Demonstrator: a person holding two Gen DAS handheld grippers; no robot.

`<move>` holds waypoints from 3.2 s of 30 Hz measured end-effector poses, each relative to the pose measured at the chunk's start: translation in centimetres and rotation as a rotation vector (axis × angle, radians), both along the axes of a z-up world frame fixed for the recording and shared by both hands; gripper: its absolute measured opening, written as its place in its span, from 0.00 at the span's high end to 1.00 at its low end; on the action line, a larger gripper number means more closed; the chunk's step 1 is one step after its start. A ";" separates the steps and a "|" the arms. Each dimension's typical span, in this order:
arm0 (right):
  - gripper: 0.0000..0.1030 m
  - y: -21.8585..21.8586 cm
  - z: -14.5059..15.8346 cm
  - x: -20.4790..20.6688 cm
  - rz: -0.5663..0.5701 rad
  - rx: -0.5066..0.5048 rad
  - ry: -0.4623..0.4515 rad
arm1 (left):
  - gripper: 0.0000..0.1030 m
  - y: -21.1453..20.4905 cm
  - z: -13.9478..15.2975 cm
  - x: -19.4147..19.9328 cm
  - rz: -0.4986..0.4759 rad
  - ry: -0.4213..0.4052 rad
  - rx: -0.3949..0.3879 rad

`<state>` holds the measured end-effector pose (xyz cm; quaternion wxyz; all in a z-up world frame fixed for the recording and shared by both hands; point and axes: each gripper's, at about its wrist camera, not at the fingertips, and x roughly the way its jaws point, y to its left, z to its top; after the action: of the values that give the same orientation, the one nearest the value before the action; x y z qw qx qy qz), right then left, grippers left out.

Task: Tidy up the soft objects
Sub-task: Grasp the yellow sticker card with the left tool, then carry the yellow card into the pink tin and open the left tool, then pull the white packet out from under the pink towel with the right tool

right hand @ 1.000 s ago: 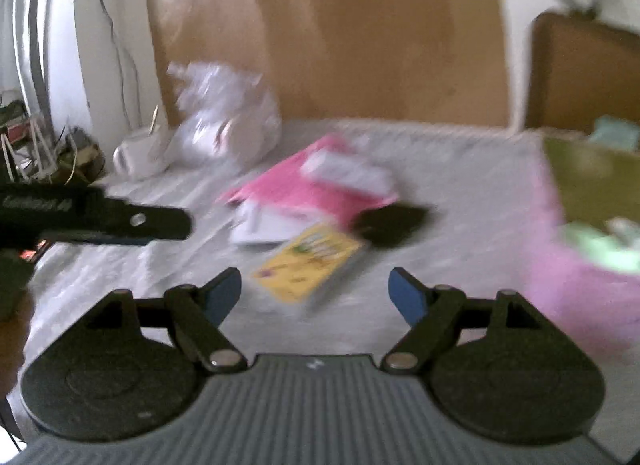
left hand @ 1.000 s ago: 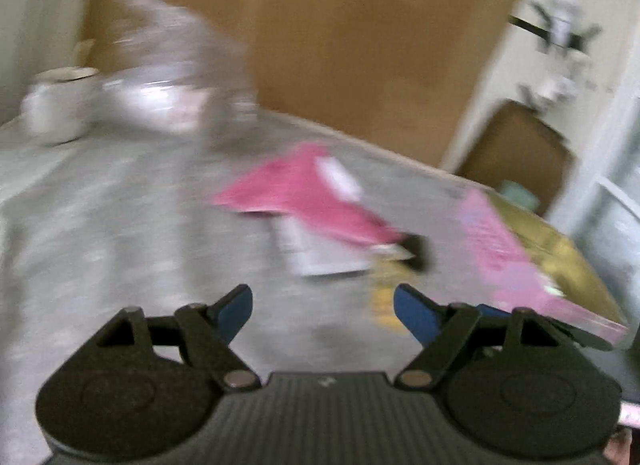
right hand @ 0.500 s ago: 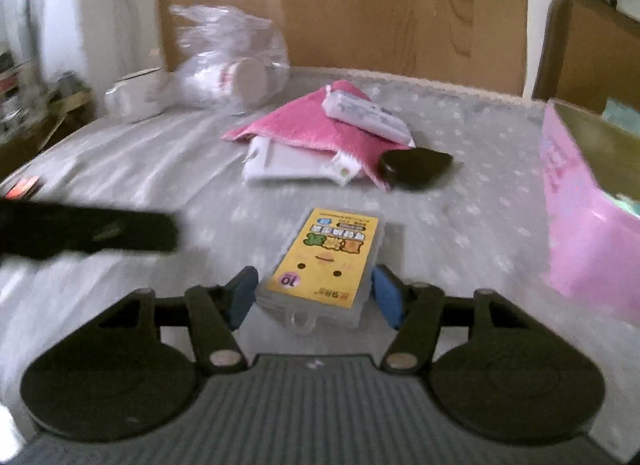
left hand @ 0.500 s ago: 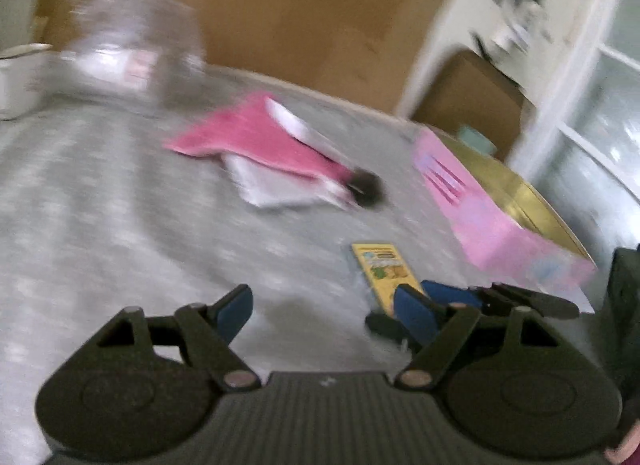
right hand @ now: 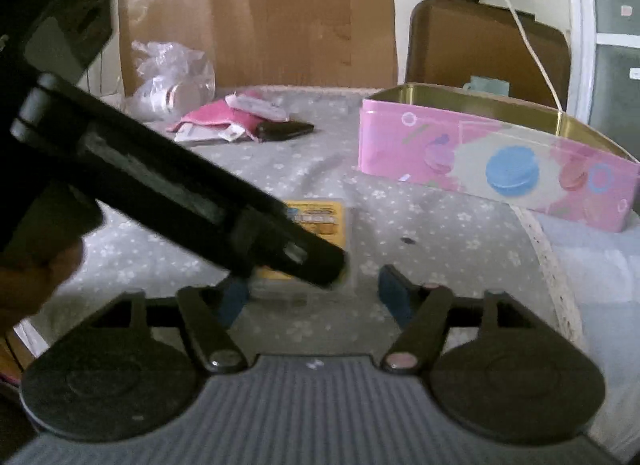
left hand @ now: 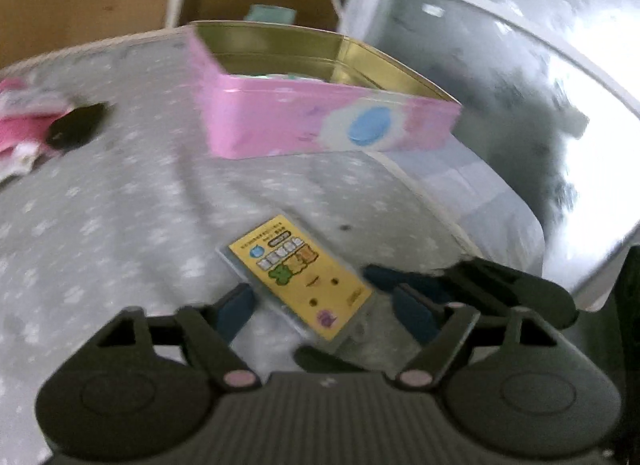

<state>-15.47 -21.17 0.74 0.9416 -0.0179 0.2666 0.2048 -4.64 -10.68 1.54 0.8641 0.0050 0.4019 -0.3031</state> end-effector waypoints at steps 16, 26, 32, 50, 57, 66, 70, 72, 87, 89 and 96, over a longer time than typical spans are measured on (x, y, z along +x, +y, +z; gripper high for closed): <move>0.42 -5.2 6.0 5.0 -0.189 -0.016 -0.365 | 0.39 -6.2 9.9 8.8 -0.077 -0.215 -0.129; 0.42 -11.4 4.8 14.0 -0.359 -0.076 -0.239 | 0.39 -13.8 5.1 17.8 -0.098 -0.052 -0.184; 0.40 -12.1 3.7 15.8 -0.417 -0.127 -0.186 | 0.35 -13.8 4.8 17.7 -0.058 -0.070 -0.161; 0.38 3.2 8.1 14.0 -0.023 0.080 -0.208 | 0.31 20.6 2.4 7.3 0.619 -0.283 -0.032; 0.38 15.6 6.1 19.4 0.138 -0.029 -0.091 | 0.31 29.4 -1.0 8.3 0.872 -0.187 -0.148; 0.82 22.2 4.5 23.2 0.130 -0.185 -0.101 | 0.29 30.0 -1.3 8.2 0.865 -0.147 -0.203; 0.96 22.0 4.0 22.9 0.107 -0.223 -0.128 | 0.27 30.0 -1.2 8.3 0.856 -0.141 -0.199; 0.97 21.5 4.3 21.7 0.110 -0.231 -0.162 | 0.27 30.1 -1.2 8.4 0.853 -0.139 -0.199; 0.95 12.8 2.9 6.5 0.267 -0.280 -0.186 | 0.18 29.6 -1.2 8.2 0.832 -0.139 -0.183; 0.94 11.7 2.5 6.0 0.257 -0.295 -0.128 | 0.17 29.6 -1.2 8.2 0.830 -0.138 -0.184; 0.42 6.9 3.4 6.1 0.112 -0.144 0.078 | 0.16 29.2 -1.1 8.2 0.805 -0.136 -0.181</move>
<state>-9.35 -14.23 4.18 0.9140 -0.0924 0.3157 0.2377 3.52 18.49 0.44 0.9351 -0.2082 0.2856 0.0258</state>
